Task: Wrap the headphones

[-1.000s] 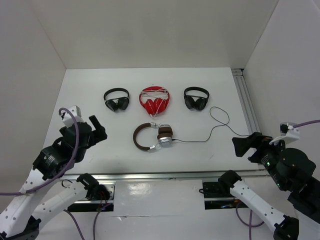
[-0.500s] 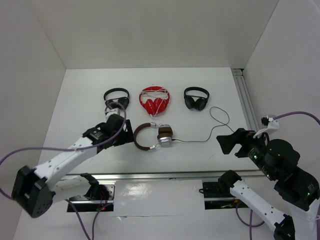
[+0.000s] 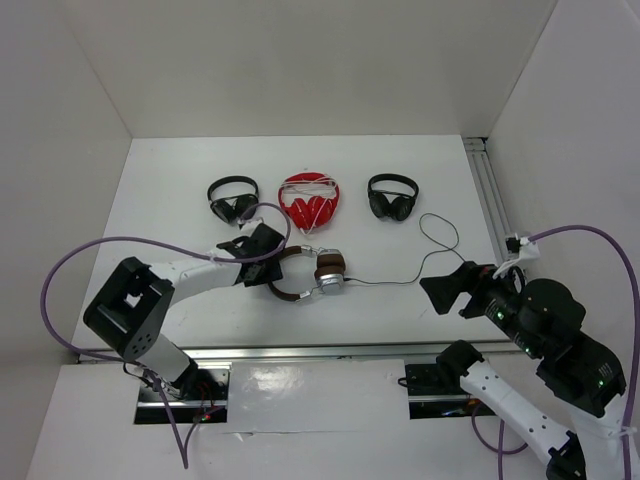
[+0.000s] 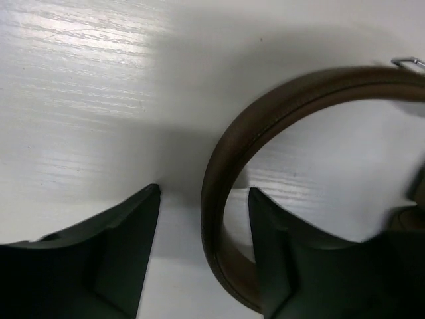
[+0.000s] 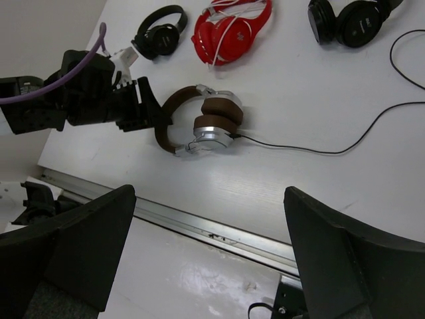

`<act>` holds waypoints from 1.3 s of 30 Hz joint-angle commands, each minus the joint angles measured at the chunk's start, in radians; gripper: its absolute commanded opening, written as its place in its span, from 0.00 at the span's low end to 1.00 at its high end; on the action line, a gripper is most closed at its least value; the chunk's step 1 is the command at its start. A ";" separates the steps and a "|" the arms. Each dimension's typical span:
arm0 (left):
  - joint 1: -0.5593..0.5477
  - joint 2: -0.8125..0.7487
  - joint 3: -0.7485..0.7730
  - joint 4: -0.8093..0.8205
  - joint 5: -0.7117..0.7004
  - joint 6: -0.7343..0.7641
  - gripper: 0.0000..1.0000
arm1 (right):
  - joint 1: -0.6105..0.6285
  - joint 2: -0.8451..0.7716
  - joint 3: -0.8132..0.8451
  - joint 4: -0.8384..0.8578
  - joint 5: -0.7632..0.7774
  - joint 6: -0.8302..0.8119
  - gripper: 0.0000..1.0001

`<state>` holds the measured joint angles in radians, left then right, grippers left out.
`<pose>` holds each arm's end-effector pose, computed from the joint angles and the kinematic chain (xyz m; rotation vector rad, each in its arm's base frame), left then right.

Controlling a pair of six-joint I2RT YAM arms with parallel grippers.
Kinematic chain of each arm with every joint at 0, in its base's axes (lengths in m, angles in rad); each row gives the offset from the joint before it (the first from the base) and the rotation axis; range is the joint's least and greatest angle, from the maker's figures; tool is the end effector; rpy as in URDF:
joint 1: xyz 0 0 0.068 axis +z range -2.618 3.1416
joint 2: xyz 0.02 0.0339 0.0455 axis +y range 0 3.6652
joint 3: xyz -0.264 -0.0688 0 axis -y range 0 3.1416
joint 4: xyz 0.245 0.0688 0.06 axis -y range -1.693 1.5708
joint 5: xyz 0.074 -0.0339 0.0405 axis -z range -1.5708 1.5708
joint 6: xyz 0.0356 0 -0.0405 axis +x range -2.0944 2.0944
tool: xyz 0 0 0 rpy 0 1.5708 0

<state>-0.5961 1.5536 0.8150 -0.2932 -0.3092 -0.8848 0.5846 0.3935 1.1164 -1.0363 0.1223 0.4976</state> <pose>0.2481 -0.1552 0.1643 -0.4727 2.4933 -0.1808 0.0226 0.0097 0.3881 0.0019 1.9303 0.6210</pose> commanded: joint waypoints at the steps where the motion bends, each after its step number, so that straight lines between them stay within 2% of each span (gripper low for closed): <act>1: -0.011 0.023 -0.045 0.012 0.019 -0.039 0.58 | -0.003 -0.013 -0.003 0.061 -0.016 -0.002 1.00; 2: -0.011 0.007 -0.054 0.022 0.019 -0.039 0.46 | -0.003 -0.013 -0.003 0.071 -0.026 -0.002 1.00; 5: -0.021 -0.030 -0.054 0.011 0.028 -0.039 0.26 | -0.003 -0.004 0.006 0.081 -0.035 -0.002 1.00; 6: -0.030 -0.039 -0.054 -0.019 0.028 -0.039 0.08 | -0.003 -0.004 0.006 0.081 -0.035 -0.002 1.00; 7: -0.043 -0.061 -0.019 -0.084 0.042 -0.017 0.00 | -0.003 -0.004 0.006 0.091 -0.035 -0.002 1.00; 9: -0.057 -0.101 0.021 -0.119 0.042 0.013 0.00 | -0.003 -0.004 0.006 0.102 -0.044 -0.002 1.00; 11: -0.116 -0.162 0.087 -0.246 0.013 0.033 0.00 | -0.003 -0.004 -0.004 0.129 -0.055 -0.002 1.00; 13: -0.169 -0.280 0.140 -0.331 -0.011 0.043 0.00 | -0.003 -0.016 -0.038 0.163 -0.067 -0.002 1.00; 16: -0.192 -0.441 0.272 -0.498 -0.065 0.043 0.00 | -0.003 -0.038 -0.102 0.267 -0.154 -0.030 1.00; 20: -0.192 -0.558 0.476 -0.674 -0.215 0.043 0.00 | -0.003 -0.038 -0.203 0.422 -0.263 -0.076 1.00; 23: -0.192 -0.549 0.672 -0.808 -0.295 0.082 0.00 | -0.012 -0.038 -0.292 0.557 -0.335 -0.105 1.00; 24: -0.192 -0.520 0.717 -0.837 -0.351 0.093 0.00 | -0.012 -0.038 -0.317 0.597 -0.402 -0.117 1.00; 28: -0.157 -0.426 0.959 -0.952 -0.398 0.156 0.00 | -0.012 -0.038 -0.408 0.809 -0.503 -0.126 1.00; 32: -0.148 -0.405 1.064 -0.974 -0.378 0.191 0.00 | -0.012 0.024 -0.457 0.907 -0.527 -0.126 1.00; 39: -0.128 -0.423 1.104 -0.974 -0.338 0.210 0.00 | -0.012 0.123 -0.495 0.949 -0.480 -0.178 1.00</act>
<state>-0.7322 1.1652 1.8622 -1.3018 -0.6590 -0.6827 0.5755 0.4976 0.6369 -0.1879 -0.3569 0.3679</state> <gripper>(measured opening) 0.051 0.999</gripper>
